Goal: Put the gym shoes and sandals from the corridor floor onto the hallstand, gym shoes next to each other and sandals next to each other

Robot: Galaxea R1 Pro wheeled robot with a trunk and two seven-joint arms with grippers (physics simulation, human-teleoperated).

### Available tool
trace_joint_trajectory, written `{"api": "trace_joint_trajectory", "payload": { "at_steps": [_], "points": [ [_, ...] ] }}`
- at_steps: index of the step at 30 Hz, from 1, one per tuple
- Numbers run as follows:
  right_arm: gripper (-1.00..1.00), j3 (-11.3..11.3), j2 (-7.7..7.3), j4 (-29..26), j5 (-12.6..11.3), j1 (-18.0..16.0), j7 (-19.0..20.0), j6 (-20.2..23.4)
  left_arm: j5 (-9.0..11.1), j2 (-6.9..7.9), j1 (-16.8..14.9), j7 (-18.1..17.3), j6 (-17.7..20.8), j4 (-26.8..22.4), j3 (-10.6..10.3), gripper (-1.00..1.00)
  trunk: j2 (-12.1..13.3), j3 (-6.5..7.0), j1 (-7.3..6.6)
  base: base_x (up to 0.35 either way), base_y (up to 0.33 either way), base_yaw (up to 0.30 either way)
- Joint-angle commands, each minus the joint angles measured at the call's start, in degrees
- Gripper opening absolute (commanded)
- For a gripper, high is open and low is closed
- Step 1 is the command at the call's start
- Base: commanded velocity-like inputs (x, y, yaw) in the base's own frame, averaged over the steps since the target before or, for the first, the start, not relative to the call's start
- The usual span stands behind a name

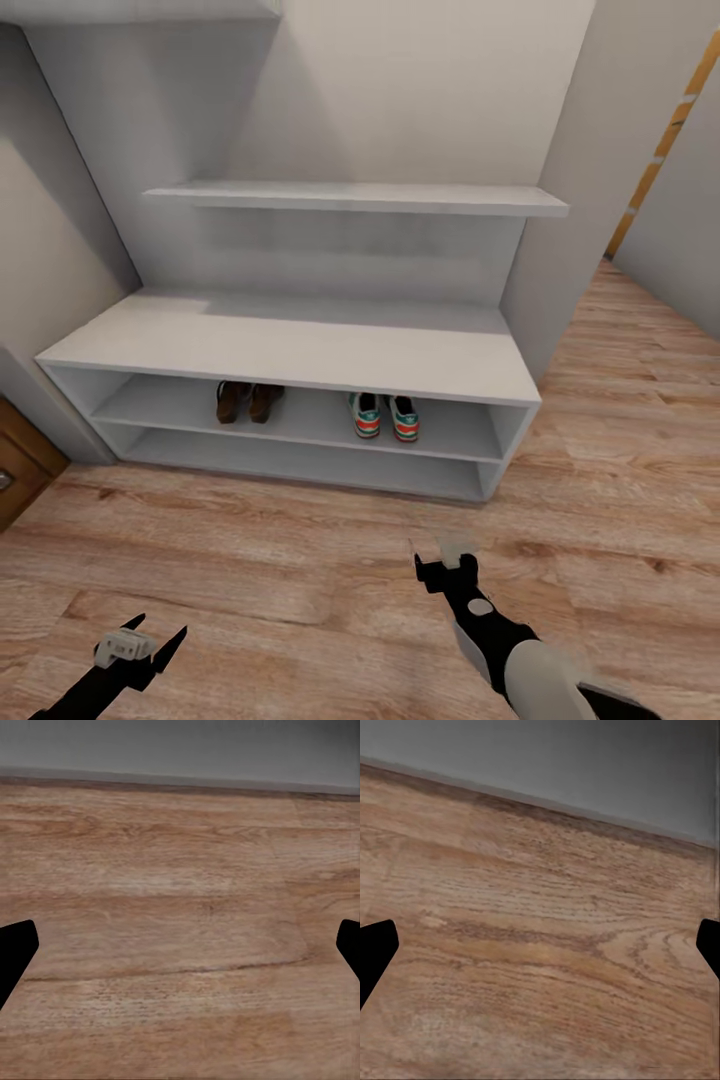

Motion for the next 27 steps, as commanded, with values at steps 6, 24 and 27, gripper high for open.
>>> {"api": "trace_joint_trajectory", "payload": {
  "at_steps": [6, 24, 27],
  "points": [
    [1.00, -0.3, -1.75, 0.9, 0.6, 4.1, -0.3, -4.2, 0.4, -0.08, 0.0, 1.6, 0.3, 0.7, 0.2, 1.00, 2.4, 1.05, -1.33, 0.000, 0.000, 0.000],
    [1.00, -0.3, -9.71, 1.4, 0.7, 18.3, 0.2, -12.2, 0.4, -0.23, 0.0, 15.6, 0.3, 6.5, 0.1, 1.00, 9.6, 4.28, -5.29, 0.000, 0.000, 0.000],
    [1.00, -0.3, -9.94, 1.9, 0.7, 18.5, 0.2, -12.4, 0.4, -0.26, 0.0, 16.3, 0.4, 6.5, 0.1, 1.00, 10.8, 4.82, -5.95, 0.000, 0.000, 0.000]
  ]
}}
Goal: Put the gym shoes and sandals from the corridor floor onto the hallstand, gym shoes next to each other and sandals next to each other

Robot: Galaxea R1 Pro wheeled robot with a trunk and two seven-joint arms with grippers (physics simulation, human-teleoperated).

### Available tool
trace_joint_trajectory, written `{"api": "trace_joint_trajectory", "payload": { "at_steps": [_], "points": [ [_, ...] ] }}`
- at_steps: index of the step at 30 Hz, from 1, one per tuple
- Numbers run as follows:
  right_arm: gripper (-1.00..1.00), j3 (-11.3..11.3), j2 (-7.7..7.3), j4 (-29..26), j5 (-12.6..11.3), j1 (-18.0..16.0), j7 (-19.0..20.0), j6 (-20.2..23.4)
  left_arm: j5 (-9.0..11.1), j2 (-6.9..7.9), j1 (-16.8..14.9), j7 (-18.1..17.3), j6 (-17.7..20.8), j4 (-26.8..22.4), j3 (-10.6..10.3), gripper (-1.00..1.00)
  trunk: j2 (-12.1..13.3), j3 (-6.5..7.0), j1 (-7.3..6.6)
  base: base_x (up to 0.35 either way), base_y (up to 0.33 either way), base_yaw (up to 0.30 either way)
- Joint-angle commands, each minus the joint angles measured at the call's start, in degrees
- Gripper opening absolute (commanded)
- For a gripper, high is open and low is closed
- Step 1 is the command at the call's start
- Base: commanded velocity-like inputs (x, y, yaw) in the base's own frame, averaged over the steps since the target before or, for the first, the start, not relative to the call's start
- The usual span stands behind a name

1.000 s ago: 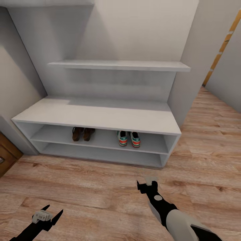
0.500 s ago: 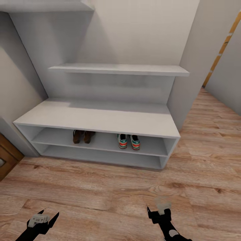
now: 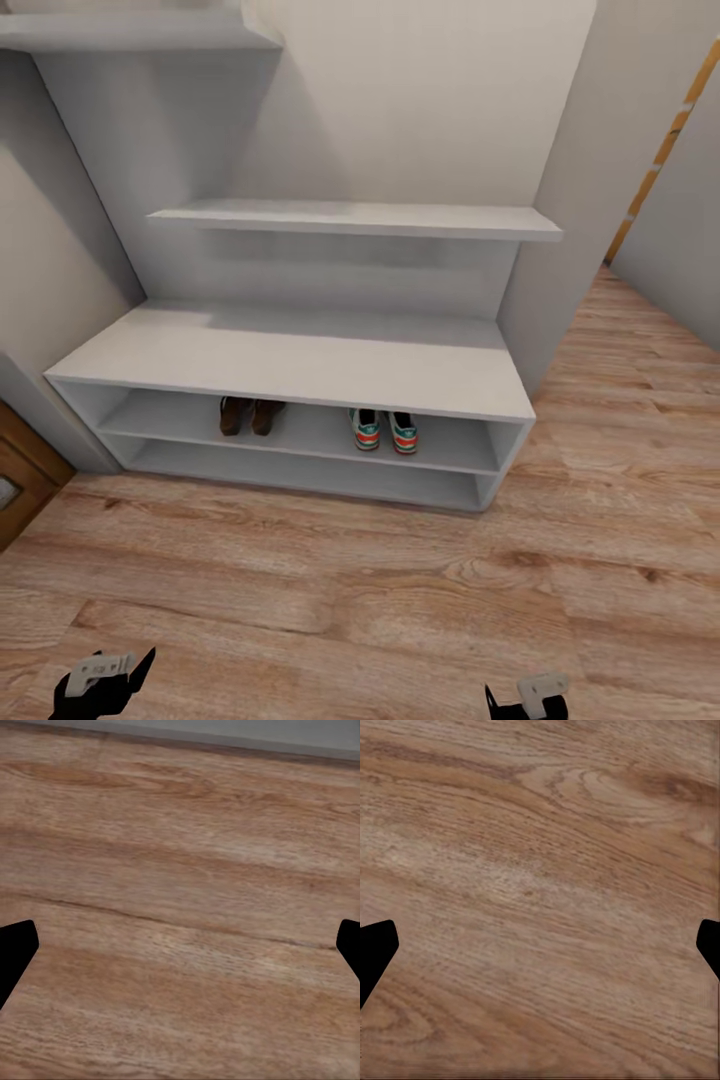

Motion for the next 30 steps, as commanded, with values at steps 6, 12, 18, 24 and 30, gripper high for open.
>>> {"api": "trace_joint_trajectory", "payload": {
  "at_steps": [6, 12, 18, 24, 30],
  "points": [
    [1.00, -0.2, 0.34, 0.6, 0.5, 0.1, -0.3, -0.3, 0.3, -0.07, 0.0, 2.7, 0.0, 0.2, 0.0, 1.00, 2.4, 1.04, -1.33, 0.000, 0.000, 0.000],
    [1.00, -0.2, 1.09, 0.7, 0.5, 0.2, -0.3, -0.3, 0.2, -0.25, 0.0, 4.6, 0.0, 1.7, -0.1, 1.00, 4.8, 2.12, -2.65, 0.000, 0.000, 0.000],
    [1.00, -0.2, 2.06, 0.9, 0.6, 0.2, -0.5, -0.3, 0.2, -0.37, 0.0, 5.4, -0.1, 3.2, -0.2, 1.00, 7.2, 3.20, -3.97, 0.000, 0.000, 0.000],
    [1.00, -0.2, 2.15, 1.0, 0.7, 0.2, -0.6, -0.3, 0.2, -0.40, 0.0, 5.5, -0.1, 3.8, -0.1, 1.00, 9.6, 4.27, -5.28, 0.000, 0.000, 0.000],
    [1.00, -0.2, 2.19, 1.0, 0.7, 0.2, -0.7, -0.3, 0.2, -0.43, 0.0, 6.3, -0.1, 4.1, -0.1, 1.00, 12.0, 5.35, -6.60, 0.000, 0.000, 0.000]
  ]
}}
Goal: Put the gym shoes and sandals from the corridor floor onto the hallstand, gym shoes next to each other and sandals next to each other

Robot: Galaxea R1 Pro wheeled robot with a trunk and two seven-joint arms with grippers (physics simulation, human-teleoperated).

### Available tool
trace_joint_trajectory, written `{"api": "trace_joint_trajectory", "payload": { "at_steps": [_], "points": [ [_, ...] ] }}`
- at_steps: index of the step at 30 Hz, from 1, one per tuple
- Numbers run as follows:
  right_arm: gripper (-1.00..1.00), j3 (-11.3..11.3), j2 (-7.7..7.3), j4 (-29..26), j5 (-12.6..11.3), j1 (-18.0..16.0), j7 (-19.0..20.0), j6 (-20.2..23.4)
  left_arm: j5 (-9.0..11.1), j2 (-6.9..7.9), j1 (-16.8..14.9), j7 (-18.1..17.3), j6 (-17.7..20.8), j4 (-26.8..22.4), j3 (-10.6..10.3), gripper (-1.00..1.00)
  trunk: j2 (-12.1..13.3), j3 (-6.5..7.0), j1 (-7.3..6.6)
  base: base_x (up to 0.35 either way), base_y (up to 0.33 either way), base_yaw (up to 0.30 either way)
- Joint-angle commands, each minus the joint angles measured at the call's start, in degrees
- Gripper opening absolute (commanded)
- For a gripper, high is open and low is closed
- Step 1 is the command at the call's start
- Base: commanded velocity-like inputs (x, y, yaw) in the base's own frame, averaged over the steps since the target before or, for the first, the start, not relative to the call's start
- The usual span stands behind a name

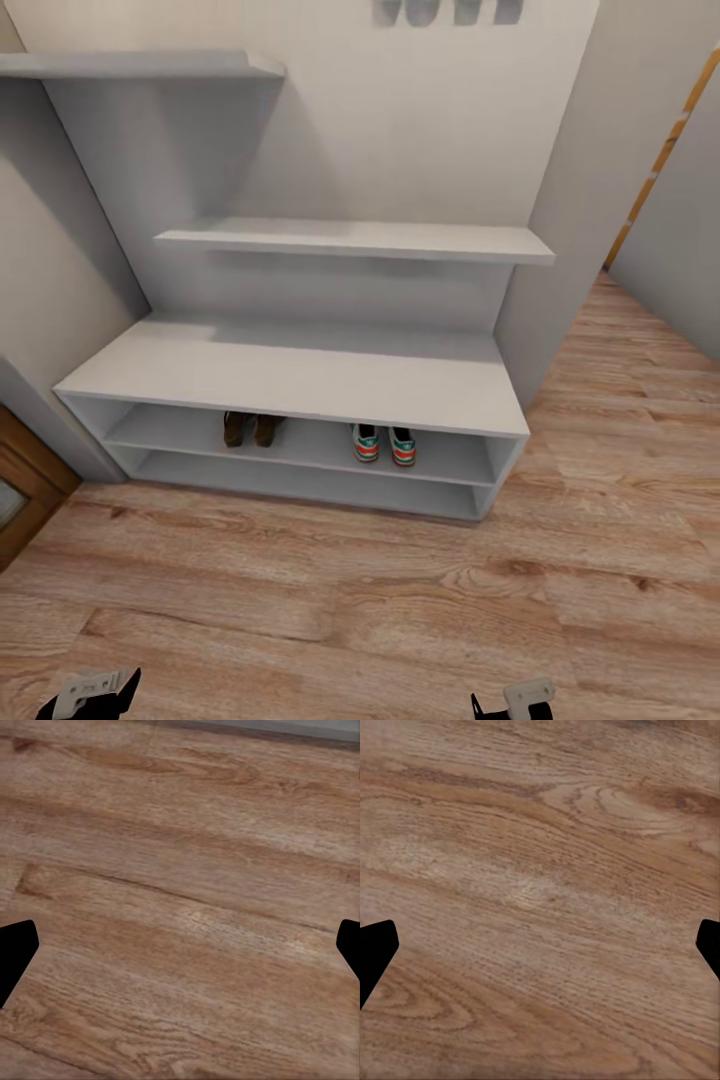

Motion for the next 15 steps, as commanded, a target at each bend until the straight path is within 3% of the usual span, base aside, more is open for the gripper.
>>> {"api": "trace_joint_trajectory", "payload": {
  "at_steps": [1, 15],
  "points": [
    [1.00, -0.2, 0.01, 0.1, 0.6, 0.0, -0.4, -0.2, 0.5, -0.01, 0.0, -0.4, 0.0, 0.1, 0.2, 1.00, 0.4, 0.15, -0.23, 0.000, 0.000, 0.000],
    [1.00, -0.2, 0.18, 0.1, 0.5, 0.0, -0.5, -0.2, 0.7, -0.22, 0.0, 0.5, -0.4, 0.2, 0.2, 1.00, 0.4, 0.15, -0.23, 0.000, 0.000, 0.000]
  ]
}}
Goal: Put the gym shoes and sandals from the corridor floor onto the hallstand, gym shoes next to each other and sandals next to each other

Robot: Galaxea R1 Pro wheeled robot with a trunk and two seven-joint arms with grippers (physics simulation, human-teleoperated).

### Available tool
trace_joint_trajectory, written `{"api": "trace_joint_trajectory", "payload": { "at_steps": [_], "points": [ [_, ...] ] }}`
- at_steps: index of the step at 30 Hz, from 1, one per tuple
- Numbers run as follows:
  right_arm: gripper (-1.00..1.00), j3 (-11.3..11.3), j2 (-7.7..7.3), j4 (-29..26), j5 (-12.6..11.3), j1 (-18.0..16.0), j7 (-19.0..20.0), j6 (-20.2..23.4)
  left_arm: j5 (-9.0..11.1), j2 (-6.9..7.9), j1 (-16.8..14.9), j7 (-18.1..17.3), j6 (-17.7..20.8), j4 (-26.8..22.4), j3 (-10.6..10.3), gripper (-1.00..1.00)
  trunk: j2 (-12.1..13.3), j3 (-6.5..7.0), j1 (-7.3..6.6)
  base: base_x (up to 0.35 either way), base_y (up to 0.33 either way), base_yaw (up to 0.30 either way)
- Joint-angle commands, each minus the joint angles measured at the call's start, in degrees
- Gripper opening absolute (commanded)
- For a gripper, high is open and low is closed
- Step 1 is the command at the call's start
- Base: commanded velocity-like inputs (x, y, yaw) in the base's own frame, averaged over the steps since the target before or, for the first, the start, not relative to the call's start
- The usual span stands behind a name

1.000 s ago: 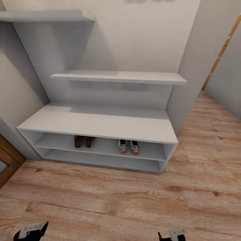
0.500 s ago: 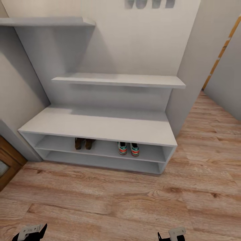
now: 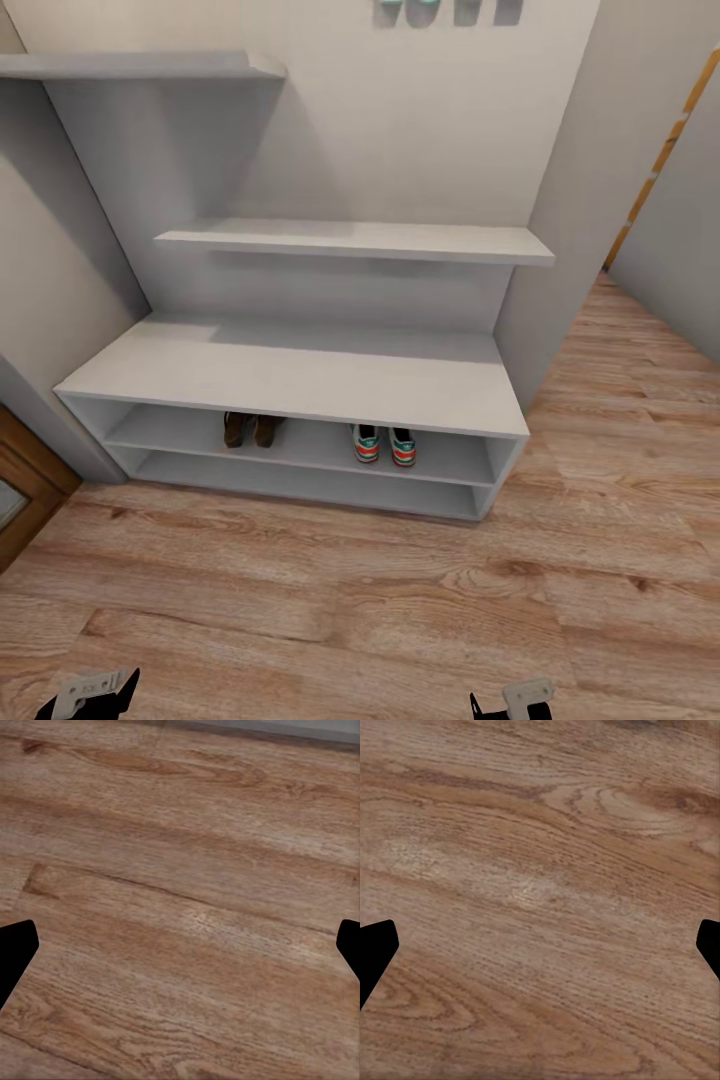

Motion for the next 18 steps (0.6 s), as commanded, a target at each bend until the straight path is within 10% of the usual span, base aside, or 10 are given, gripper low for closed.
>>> {"api": "trace_joint_trajectory", "payload": {
  "at_steps": [1, 18],
  "points": [
    [1.00, -0.2, -0.01, 0.1, 0.6, 0.0, -0.4, -0.2, 0.5, -0.02, 0.0, -0.6, 0.0, 0.1, 0.3, 1.00, 0.0, -0.04, -0.01, 0.000, 0.000, 0.000],
    [1.00, -0.2, -0.02, 1.3, 0.8, 0.2, 0.0, -0.2, 0.7, -1.10, 0.0, -0.6, -0.5, 1.6, 0.3, 1.00, 0.0, -0.04, -0.01, 0.000, 0.000, 0.000]
  ]
}}
